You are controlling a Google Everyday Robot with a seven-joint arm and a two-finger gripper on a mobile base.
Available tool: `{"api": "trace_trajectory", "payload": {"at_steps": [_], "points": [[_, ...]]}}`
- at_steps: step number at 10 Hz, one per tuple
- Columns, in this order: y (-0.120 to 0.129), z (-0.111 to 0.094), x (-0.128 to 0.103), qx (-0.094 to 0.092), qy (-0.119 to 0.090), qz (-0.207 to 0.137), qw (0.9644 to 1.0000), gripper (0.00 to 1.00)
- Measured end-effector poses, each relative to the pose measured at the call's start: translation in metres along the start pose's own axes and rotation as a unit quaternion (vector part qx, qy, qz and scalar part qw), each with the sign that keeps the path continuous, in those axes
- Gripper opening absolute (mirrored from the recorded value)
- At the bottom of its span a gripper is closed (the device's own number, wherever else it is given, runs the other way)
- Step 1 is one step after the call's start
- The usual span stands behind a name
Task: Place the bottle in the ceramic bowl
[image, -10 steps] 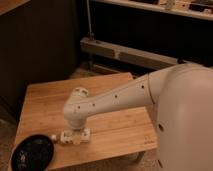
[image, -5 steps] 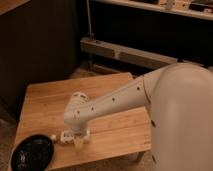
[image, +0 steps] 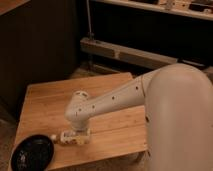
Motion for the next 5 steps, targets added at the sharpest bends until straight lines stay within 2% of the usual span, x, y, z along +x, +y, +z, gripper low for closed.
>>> {"api": "trace_trajectory", "payload": {"at_steps": [3, 4, 5], "points": [[-0.0055, 0.0097, -0.0028, -0.007, 0.002, 0.008, 0.9999, 0.65], [-0.0073, 0.0109, -0.0012, -0.012, 0.004, 0.016, 0.9998, 0.62], [-0.0090, 0.0117, -0.0016, -0.017, 0.003, 0.022, 0.9996, 0.54]]}}
